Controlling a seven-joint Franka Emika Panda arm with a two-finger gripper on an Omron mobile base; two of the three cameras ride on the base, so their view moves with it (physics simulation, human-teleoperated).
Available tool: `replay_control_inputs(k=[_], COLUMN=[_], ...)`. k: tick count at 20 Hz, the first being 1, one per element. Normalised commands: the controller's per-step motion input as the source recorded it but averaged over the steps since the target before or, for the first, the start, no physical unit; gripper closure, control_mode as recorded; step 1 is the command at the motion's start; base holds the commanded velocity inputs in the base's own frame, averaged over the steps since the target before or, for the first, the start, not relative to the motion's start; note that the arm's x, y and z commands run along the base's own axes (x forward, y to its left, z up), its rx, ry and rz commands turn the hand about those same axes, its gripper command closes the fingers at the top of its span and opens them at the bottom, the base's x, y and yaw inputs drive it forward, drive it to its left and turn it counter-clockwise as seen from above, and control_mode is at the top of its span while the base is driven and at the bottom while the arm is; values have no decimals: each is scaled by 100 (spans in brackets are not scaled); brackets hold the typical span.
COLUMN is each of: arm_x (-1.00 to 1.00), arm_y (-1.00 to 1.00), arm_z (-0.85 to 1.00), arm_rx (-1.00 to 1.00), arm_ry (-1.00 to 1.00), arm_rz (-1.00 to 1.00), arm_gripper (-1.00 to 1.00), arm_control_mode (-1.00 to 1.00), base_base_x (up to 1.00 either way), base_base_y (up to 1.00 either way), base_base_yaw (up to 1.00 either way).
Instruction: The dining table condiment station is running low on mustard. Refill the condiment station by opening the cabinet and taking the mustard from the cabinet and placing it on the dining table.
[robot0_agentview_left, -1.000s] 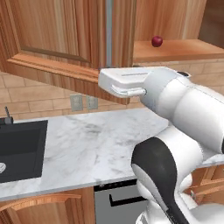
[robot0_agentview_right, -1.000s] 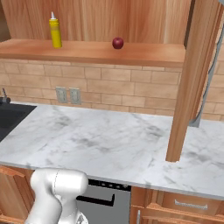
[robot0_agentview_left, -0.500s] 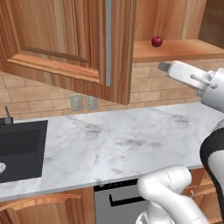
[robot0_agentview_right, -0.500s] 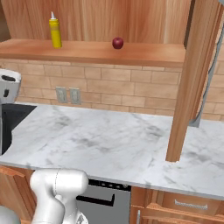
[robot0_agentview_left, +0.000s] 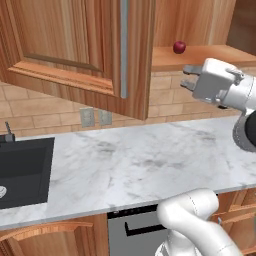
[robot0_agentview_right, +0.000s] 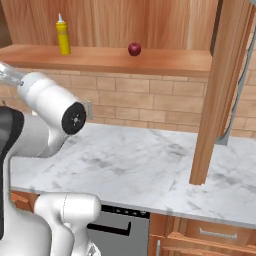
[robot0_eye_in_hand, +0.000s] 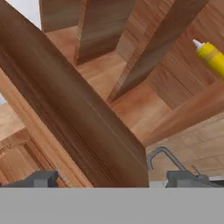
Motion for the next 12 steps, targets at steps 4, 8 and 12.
replay_control_inputs(k=[4,8,12], arm_x=[82,24,-30], arm_y=[40,75,94], arm_z=[-22,-11,-5], arm_rx=[12,1,-2], arm_ry=[26,21,6], arm_rz=[25,27,30], arm_gripper=[-100,-100,-100], arm_control_mode=[-100,-100,-100], base_base_x=[0,0,0], base_base_y=[0,0,0], base_base_yaw=[0,0,0])
